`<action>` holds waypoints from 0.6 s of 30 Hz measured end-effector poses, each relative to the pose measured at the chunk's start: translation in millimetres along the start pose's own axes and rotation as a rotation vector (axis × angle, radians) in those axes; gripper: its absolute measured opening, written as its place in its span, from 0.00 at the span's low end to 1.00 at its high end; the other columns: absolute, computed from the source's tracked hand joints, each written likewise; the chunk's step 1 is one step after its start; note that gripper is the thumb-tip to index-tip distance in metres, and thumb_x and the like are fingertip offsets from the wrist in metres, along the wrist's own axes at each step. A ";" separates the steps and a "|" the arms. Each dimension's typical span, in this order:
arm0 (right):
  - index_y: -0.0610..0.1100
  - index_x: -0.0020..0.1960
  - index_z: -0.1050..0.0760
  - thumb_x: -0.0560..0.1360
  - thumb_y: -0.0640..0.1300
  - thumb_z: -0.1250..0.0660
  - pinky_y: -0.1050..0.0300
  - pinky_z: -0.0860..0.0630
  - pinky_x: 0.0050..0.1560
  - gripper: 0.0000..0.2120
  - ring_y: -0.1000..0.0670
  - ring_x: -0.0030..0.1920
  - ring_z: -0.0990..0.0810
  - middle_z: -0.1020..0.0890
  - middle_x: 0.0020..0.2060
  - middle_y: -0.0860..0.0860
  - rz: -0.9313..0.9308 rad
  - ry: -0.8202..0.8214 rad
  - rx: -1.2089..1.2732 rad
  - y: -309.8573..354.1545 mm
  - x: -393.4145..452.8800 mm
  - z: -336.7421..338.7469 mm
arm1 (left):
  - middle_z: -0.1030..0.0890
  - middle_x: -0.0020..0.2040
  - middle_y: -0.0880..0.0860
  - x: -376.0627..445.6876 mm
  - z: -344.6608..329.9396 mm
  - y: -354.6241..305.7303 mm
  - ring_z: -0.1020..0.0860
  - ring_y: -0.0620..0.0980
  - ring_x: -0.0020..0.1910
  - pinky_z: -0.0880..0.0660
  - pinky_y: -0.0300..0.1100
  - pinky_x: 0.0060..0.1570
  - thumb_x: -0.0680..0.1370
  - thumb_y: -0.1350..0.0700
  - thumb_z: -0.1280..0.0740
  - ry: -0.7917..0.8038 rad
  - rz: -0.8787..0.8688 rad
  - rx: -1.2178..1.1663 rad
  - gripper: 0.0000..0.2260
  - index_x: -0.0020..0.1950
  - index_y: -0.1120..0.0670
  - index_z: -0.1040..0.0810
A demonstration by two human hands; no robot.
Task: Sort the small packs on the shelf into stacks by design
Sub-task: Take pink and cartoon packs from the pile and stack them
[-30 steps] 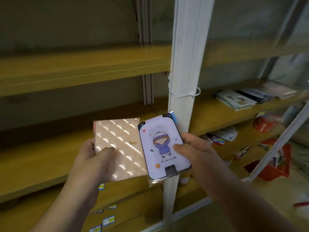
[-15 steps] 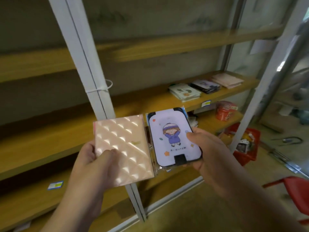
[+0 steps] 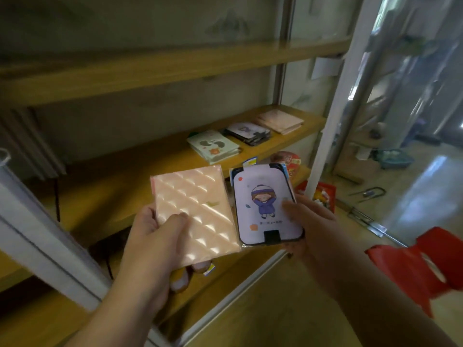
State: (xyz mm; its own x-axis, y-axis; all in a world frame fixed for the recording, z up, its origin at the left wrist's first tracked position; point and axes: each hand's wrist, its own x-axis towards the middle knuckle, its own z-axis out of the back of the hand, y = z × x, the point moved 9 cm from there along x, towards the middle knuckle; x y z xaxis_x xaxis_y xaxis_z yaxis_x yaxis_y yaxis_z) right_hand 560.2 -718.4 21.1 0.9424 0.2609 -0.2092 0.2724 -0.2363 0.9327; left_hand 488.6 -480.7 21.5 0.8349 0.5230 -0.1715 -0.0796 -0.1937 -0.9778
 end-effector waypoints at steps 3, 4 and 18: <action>0.46 0.59 0.21 0.73 0.45 0.34 0.49 0.18 0.45 0.15 0.42 0.50 0.14 0.13 0.50 0.44 0.029 -0.006 -0.054 16.7 37.7 18.4 | 0.14 0.47 0.52 38.5 -32.2 1.9 0.16 0.54 0.41 0.22 0.46 0.42 0.80 0.58 0.33 0.024 0.034 -0.039 0.14 0.64 0.46 0.27; 0.46 0.59 0.21 0.71 0.46 0.34 0.50 0.18 0.45 0.17 0.43 0.50 0.14 0.13 0.49 0.44 0.038 -0.012 -0.066 23.2 51.1 23.5 | 0.15 0.52 0.53 53.1 -42.0 1.6 0.16 0.55 0.47 0.20 0.47 0.38 0.80 0.58 0.33 0.026 0.045 -0.063 0.15 0.65 0.46 0.28; 0.44 0.55 0.20 0.80 0.41 0.39 0.53 0.18 0.38 0.09 0.45 0.43 0.13 0.13 0.43 0.45 -0.004 -0.132 -0.126 63.7 197.9 68.1 | 0.17 0.54 0.52 196.3 -128.6 -16.2 0.17 0.57 0.50 0.19 0.59 0.53 0.79 0.58 0.32 0.043 0.069 -0.038 0.11 0.58 0.45 0.25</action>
State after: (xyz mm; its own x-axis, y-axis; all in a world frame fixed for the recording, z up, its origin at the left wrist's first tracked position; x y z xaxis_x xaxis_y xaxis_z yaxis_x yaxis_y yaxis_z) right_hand 777.3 -745.6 19.1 0.9610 0.1345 -0.2418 0.2574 -0.1140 0.9596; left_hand 723.8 -481.7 19.1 0.8508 0.4716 -0.2318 -0.1173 -0.2595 -0.9586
